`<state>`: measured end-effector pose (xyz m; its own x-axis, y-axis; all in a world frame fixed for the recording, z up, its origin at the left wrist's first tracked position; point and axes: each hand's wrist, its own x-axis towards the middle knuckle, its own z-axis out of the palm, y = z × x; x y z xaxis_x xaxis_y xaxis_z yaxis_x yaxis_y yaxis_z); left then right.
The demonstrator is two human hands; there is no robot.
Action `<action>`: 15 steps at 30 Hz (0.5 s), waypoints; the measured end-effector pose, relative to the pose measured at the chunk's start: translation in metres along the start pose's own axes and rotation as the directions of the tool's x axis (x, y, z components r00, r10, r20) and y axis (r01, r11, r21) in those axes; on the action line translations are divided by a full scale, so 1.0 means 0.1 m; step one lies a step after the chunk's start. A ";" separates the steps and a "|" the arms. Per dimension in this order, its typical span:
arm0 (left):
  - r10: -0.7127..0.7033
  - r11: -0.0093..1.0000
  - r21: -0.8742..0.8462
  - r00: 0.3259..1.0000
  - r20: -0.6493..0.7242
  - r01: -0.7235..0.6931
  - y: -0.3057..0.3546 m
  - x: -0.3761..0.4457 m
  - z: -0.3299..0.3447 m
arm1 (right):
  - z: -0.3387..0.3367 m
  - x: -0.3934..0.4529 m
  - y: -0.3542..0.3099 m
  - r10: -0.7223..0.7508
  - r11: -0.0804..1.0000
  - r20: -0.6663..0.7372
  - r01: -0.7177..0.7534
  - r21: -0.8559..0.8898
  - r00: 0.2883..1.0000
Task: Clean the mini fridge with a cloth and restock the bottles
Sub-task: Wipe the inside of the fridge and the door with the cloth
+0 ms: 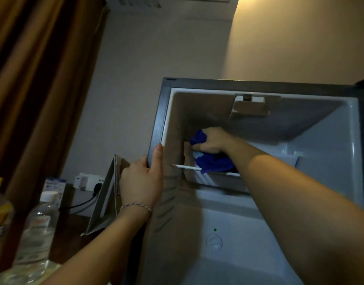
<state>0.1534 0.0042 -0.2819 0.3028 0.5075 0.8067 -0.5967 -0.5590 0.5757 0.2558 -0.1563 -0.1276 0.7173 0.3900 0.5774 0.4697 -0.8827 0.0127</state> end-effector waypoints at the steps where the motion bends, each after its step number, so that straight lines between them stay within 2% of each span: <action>1: 0.000 1.000 -0.001 1.000 0.003 0.000 0.00 0.00 0.00 | 0.03 0.04 -0.06 -0.014 1.000 -0.001 0.014 0.010 1.000; 7: 0.020 1.000 -0.016 1.000 0.006 -0.020 -0.05 0.02 0.00 | 0.05 0.15 -0.17 -0.024 1.000 -0.008 0.024 0.010 1.000; 15: 0.019 1.000 0.007 1.000 0.008 -0.019 -0.05 0.02 0.00 | -0.11 -0.01 0.13 0.036 0.998 0.030 -0.037 0.047 0.999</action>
<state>0.1574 0.0079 -0.2838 0.2975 0.4914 0.8186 -0.5972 -0.5732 0.5611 0.2555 -0.1715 -0.1191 0.7488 0.3658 0.5526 0.4664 -0.8833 -0.0473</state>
